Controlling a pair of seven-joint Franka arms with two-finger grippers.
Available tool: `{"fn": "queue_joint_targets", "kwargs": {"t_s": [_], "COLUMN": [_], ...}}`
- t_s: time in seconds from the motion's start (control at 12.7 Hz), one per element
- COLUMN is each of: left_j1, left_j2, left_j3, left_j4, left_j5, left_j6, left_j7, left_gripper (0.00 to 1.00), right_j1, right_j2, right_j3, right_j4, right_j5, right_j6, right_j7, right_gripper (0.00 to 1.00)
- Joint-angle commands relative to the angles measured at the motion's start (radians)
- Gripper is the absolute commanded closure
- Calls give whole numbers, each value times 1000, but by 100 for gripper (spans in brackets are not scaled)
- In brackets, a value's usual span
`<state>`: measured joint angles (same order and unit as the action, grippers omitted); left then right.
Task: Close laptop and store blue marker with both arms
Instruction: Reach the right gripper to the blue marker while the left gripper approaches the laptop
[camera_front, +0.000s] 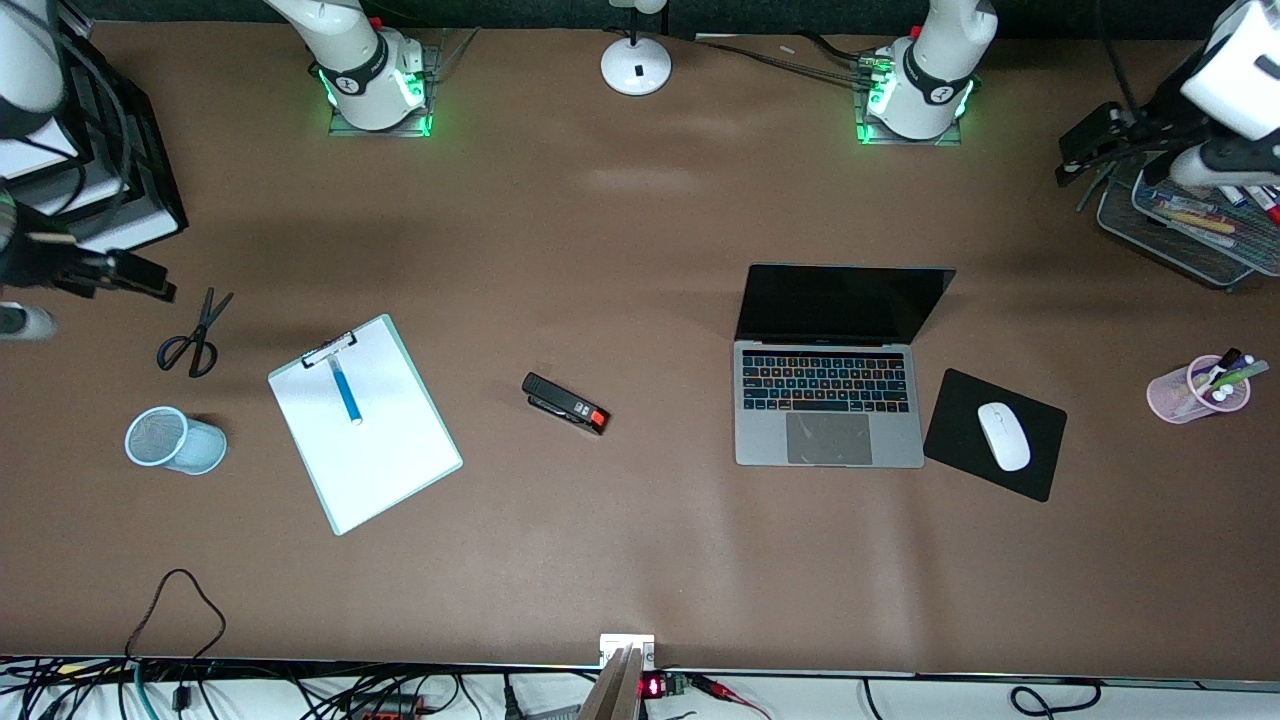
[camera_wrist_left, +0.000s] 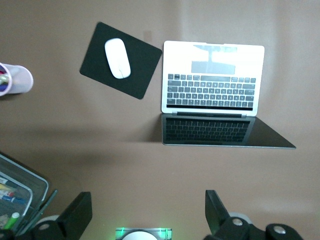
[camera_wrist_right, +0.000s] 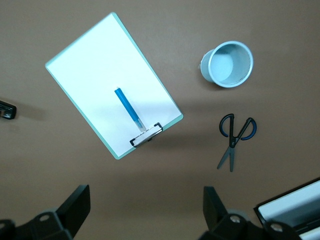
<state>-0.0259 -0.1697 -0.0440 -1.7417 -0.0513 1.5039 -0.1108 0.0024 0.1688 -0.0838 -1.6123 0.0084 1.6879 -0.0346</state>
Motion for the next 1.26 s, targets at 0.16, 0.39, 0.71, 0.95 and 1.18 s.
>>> {"fn": "queue_joint_targets", "kwargs": {"t_s": [0.16, 0.39, 0.71, 0.95, 1.18], "left_j1": [1, 1, 3, 14, 12], "left_j2": [-2, -2, -8, -11, -8], "left_j3": [-88, -157, -212, -275, -281], "left_j4": [-142, -228, -359, -452, -515], "left_j5": [-39, -39, -39, -35, -33], "left_j6": [122, 168, 269, 367, 432], "left_j7": [-87, -161, -161, -165, -165], "left_gripper": [0, 0, 0, 0, 0], "right_j1": [45, 62, 84, 91, 120], "right_j2": [122, 210, 329, 399, 440], "right_j3": [7, 7, 7, 7, 7], "right_j4": [12, 12, 6, 2, -11], "right_j5": [-2, 1, 1, 2, 1], "right_j6": [119, 182, 286, 380, 444], "right_j7": [-11, -45, -74, -247, -324], "right_gripper": [0, 0, 0, 0, 0]}}
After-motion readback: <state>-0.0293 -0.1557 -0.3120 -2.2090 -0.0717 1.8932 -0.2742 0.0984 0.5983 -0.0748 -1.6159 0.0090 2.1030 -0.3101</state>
